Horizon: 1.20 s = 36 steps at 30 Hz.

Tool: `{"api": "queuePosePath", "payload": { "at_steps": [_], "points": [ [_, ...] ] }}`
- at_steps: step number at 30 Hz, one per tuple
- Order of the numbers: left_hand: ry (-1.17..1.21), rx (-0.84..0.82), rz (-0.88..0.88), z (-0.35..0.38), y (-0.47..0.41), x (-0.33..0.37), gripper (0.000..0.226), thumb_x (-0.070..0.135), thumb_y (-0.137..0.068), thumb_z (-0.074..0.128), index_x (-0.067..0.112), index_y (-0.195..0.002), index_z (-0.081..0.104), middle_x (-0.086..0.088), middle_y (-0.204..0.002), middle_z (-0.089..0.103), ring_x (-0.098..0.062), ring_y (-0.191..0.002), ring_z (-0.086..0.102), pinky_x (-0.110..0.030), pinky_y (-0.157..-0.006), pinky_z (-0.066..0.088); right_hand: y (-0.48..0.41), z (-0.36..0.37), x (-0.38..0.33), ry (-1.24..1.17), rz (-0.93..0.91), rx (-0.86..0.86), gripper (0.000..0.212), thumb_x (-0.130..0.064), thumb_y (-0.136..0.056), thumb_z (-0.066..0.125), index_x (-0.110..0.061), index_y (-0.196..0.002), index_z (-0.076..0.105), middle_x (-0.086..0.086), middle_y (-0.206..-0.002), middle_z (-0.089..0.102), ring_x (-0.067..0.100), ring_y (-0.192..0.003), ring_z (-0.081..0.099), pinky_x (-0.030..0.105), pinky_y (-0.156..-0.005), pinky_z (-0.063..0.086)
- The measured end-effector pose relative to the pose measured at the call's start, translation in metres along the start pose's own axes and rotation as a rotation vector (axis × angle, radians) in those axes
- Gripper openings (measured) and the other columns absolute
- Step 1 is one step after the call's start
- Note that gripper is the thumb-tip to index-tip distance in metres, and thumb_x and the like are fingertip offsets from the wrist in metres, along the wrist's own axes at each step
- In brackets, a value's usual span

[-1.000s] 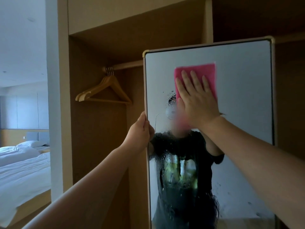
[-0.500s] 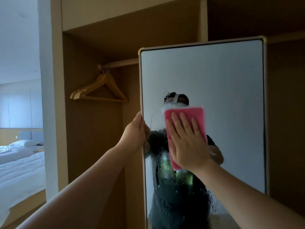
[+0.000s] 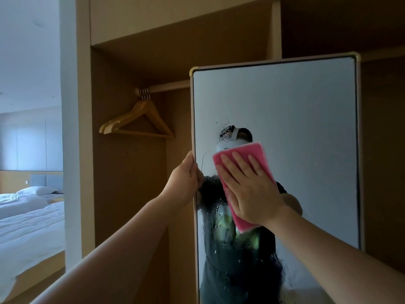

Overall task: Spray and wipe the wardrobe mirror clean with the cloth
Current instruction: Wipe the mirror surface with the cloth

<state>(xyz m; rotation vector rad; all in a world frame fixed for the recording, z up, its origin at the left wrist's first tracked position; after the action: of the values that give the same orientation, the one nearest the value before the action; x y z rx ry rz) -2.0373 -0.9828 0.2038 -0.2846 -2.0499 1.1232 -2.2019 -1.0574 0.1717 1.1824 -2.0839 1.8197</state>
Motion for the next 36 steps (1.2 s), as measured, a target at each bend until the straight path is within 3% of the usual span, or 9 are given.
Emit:
{"api": "queuePosePath", "payload": {
  "at_steps": [4,14,17,22,25,30,36],
  "points": [
    [0.008,-0.007,-0.012,0.001,0.001,0.000,0.024,0.011,-0.101,0.030,0.025,-0.092,0.047,-0.012,-0.072,0.055,-0.016,-0.064,0.053,-0.029,-0.060,0.046,-0.016,-0.004,0.007,0.020,-0.014,-0.011,0.058,-0.039,-0.101,0.020,-0.015,-0.153,0.020,0.008,-0.160,0.017,0.028,-0.149,0.006,0.051,-0.120,0.004],
    [0.085,-0.022,-0.039,0.003,0.002,-0.001,0.016,0.010,-0.102,0.031,0.008,-0.102,0.047,-0.012,-0.074,0.048,-0.018,-0.065,0.048,-0.029,-0.060,0.042,-0.084,-0.026,0.032,0.065,0.056,-0.002,0.058,-0.040,-0.098,0.024,-0.015,-0.151,0.027,0.008,-0.157,0.026,0.029,-0.146,0.019,0.050,-0.120,0.008],
    [0.015,-0.001,-0.012,0.001,0.002,-0.001,0.015,0.011,-0.101,0.032,0.016,-0.101,0.047,-0.007,-0.073,0.051,-0.005,-0.060,0.049,-0.015,-0.054,0.041,-0.106,-0.033,0.040,0.088,0.051,-0.011,0.059,-0.040,-0.098,0.025,-0.015,-0.151,0.028,0.008,-0.157,0.027,0.031,-0.146,0.020,0.051,-0.119,0.010],
    [-0.021,0.003,-0.017,0.001,0.001,-0.005,0.016,0.012,-0.101,0.032,0.018,-0.110,0.045,0.001,-0.069,0.052,0.004,-0.054,0.048,-0.010,-0.053,0.040,-0.142,-0.045,0.053,0.090,0.099,-0.006,0.060,-0.041,-0.098,0.016,-0.016,-0.152,0.025,0.008,-0.158,0.026,0.031,-0.146,0.019,0.051,-0.119,0.010],
    [-0.034,0.003,-0.037,0.001,0.000,-0.005,0.019,0.014,-0.101,0.032,0.021,-0.111,0.047,-0.005,-0.073,0.057,-0.005,-0.061,0.052,-0.021,-0.058,0.047,-0.157,-0.048,0.057,0.091,0.115,0.009,0.060,-0.041,-0.098,0.015,-0.015,-0.152,0.025,0.008,-0.158,0.026,0.031,-0.146,0.020,0.051,-0.119,0.010],
    [0.005,-0.009,-0.056,0.002,0.000,-0.007,0.018,0.015,-0.101,0.032,0.017,-0.108,0.048,-0.010,-0.075,0.058,-0.011,-0.064,0.052,-0.024,-0.059,0.046,-0.174,-0.049,0.058,0.092,0.122,0.037,0.059,-0.040,-0.099,0.017,-0.014,-0.152,0.025,0.009,-0.157,0.027,0.032,-0.146,0.021,0.052,-0.119,0.011],
    [-0.046,-0.027,-0.007,-0.001,-0.001,-0.010,0.024,0.015,-0.101,0.032,0.036,-0.106,0.043,-0.002,-0.075,0.059,-0.005,-0.062,0.053,-0.015,-0.058,0.044,-0.177,-0.047,0.056,0.116,0.113,0.031,0.060,-0.039,-0.099,0.011,-0.012,-0.152,0.022,0.009,-0.158,0.024,0.033,-0.146,0.018,0.052,-0.119,0.011]
  ]
}}
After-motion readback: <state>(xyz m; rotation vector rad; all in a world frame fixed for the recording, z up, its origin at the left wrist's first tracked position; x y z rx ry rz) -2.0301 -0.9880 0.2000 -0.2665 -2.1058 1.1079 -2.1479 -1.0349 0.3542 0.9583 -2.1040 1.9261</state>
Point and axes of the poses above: each hand's wrist, its own y-axis away from the middle knuckle, its own z-axis out of the palm, x = y × z, the point moved 3 cm from there along -y, towards the middle knuckle
